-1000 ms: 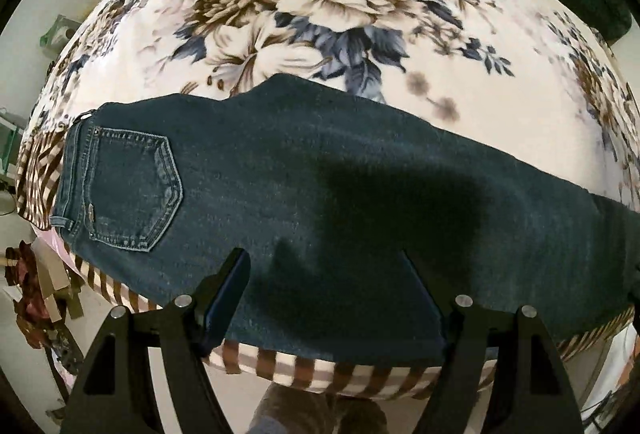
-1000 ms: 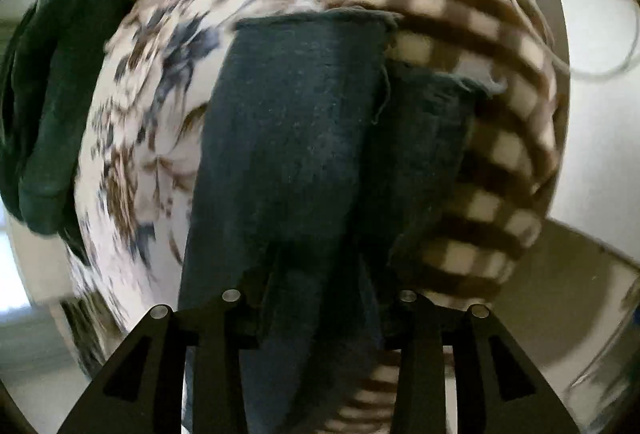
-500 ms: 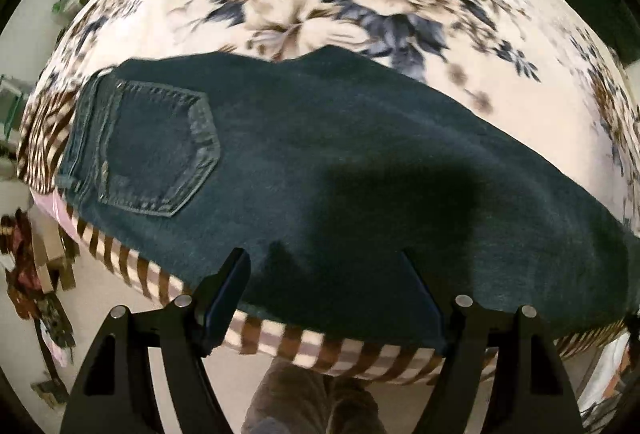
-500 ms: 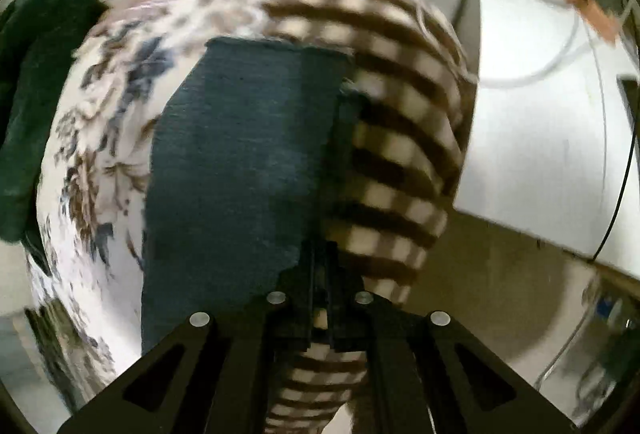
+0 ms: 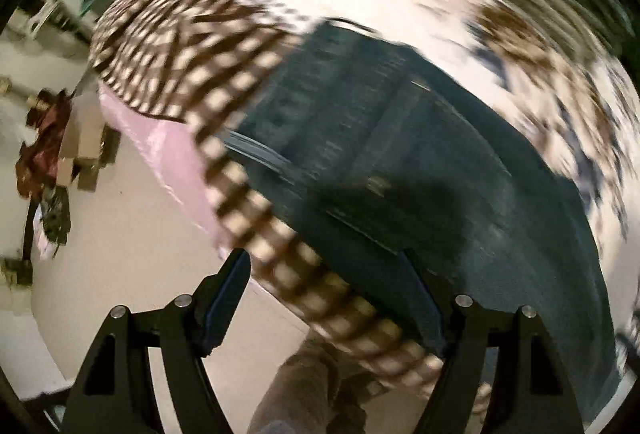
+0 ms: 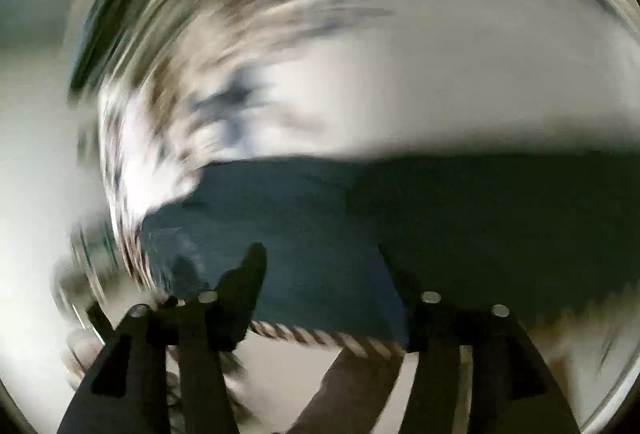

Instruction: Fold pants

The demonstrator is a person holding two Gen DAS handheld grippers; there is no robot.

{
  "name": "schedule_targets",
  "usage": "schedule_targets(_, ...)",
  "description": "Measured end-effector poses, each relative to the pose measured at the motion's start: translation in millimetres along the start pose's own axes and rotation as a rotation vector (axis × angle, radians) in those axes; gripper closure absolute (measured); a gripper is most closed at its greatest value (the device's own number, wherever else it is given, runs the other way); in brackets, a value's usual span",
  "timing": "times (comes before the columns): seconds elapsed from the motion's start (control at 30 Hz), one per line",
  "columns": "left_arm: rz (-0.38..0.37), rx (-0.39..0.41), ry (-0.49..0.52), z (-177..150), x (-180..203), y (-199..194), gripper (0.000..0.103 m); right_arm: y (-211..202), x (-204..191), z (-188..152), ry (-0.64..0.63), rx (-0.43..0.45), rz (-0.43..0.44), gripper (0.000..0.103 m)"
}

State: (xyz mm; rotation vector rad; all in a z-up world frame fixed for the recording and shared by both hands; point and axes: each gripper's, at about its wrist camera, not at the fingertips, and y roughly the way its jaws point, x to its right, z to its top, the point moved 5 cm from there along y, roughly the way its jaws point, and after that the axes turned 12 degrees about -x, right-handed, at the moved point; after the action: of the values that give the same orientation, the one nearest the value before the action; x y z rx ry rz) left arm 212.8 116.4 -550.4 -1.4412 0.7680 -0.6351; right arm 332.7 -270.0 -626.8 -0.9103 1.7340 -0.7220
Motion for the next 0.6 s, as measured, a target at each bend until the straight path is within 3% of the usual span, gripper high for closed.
schedule_targets(0.07, 0.016, 0.004, -0.023, 12.5, -14.3, 2.9, 0.029, 41.3, -62.3, 51.8, -0.157, -0.06, -0.097, 0.044)
schedule_targets(0.13, 0.023, -0.004, -0.042, 21.0, -25.7, 6.1, 0.029, 81.1, -100.1, 86.2, -0.253, -0.143, -0.199, 0.043)
schedule_targets(0.27, 0.006, -0.038, -0.077, 32.6, -40.8, 17.8, 0.029, 141.5, -131.0, 109.4, -0.351, -0.319, -0.32, 0.044)
schedule_targets(0.3, -0.001, -0.047, -0.082, 35.3, -44.6, 20.7, 0.029, 144.1, -132.4, 109.5, -0.366, -0.312, -0.336, 0.071)
schedule_targets(0.37, -0.02, -0.063, -0.087, 39.4, -48.0, 24.7, 0.029, 133.0, -135.6, 112.6, -0.353, -0.227, -0.323, 0.095)
schedule_targets(0.4, -0.025, -0.066, -0.087, 39.8, -48.3, 25.4, 0.029, 120.5, -133.5, 115.4, -0.327, -0.164, -0.339, 0.102)
schedule_targets(0.5, -0.039, -0.069, -0.084, 44.3, -52.5, 27.0, 0.029, 90.6, -121.9, 128.7, -0.231, -0.039, -0.28, 0.103)
schedule_targets(0.53, -0.043, -0.072, -0.088, 44.6, -52.2, 27.3, 0.029, 85.8, -112.5, 132.8, -0.197, -0.023, -0.28, 0.103)
schedule_targets(0.6, -0.057, -0.086, -0.098, 45.9, -53.1, 29.7, 0.029, 84.9, -99.8, 137.6, -0.131, -0.067, -0.161, 0.103)
